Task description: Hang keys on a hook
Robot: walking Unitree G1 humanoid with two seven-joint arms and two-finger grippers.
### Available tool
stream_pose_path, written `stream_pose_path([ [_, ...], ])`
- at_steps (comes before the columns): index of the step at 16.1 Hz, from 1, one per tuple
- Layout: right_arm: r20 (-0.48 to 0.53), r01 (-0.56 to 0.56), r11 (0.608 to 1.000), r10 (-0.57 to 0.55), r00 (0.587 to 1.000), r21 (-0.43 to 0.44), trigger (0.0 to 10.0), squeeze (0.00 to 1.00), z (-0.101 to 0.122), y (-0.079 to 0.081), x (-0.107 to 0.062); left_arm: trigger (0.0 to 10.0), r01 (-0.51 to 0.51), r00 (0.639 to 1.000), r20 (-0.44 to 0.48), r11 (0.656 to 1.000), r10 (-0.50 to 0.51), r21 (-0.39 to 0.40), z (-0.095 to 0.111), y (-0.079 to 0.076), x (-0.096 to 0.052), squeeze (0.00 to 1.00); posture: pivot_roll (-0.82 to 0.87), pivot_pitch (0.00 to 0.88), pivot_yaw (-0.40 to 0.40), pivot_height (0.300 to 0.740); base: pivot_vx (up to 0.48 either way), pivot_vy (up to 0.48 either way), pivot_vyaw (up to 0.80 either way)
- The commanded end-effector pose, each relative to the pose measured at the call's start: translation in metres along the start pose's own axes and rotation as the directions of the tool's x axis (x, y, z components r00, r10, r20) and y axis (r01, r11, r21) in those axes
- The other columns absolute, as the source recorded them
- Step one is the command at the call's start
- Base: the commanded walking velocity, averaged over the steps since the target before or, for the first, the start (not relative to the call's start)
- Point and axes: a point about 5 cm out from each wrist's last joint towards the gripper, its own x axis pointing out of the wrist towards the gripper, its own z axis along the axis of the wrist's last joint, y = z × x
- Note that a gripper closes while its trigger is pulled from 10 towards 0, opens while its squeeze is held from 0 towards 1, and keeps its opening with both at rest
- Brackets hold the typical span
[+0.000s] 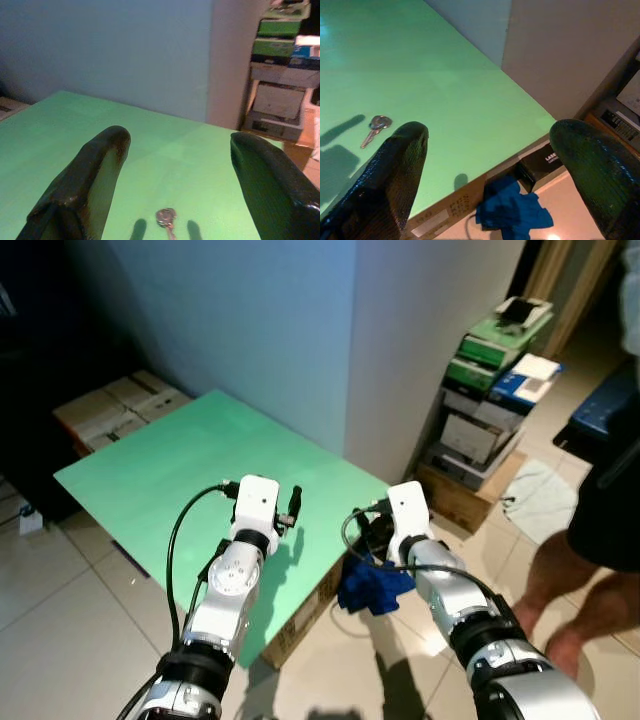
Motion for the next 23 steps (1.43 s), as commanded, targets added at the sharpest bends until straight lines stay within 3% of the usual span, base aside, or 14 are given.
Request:
stream_pose_path([
  [1,-0.003,-0.011,1.0,0.011,1.0,-0.004,10.0,0.0,0.0019,0.0025,0.0016,10.0,-0.011,1.0,-0.016,1.0,0.011,0.011,-0.0022,0.0007,-0.0005,0.0,-0.05,0.0,0.04,0.74,0.0,0.0,0.0],
  [4,-0.002,-0.011,1.0,0.011,1.0,-0.004,10.0,0.0,0.0017,0.0022,0.0013,10.0,-0.025,0.998,-0.049,0.999,0.026,0.038,-0.0049,0.0011,0.0013,0.0,-0.05,0.0,0.043,0.74,0.0,0.0,0.0],
  [8,0.014,-0.018,1.0,0.018,1.0,0.001,10.0,0.0,0.0031,0.0036,0.0012,10.0,-0.003,1.0,-0.023,1.0,0.003,0.027,-0.0027,-0.0004,0.0004,0.0,-0.05,0.0,0.045,0.74,0.0,0.0,0.0],
  [23,0.006,-0.029,1.0,0.029,1.0,-0.006,10.0,0.0,0.0022,0.0042,0.0013,10.0,-0.018,0.999,-0.031,0.999,0.019,0.041,-0.0016,0.0012,0.0019,0.0,-0.05,0.0,0.046,0.74,0.0,0.0,0.61],
])
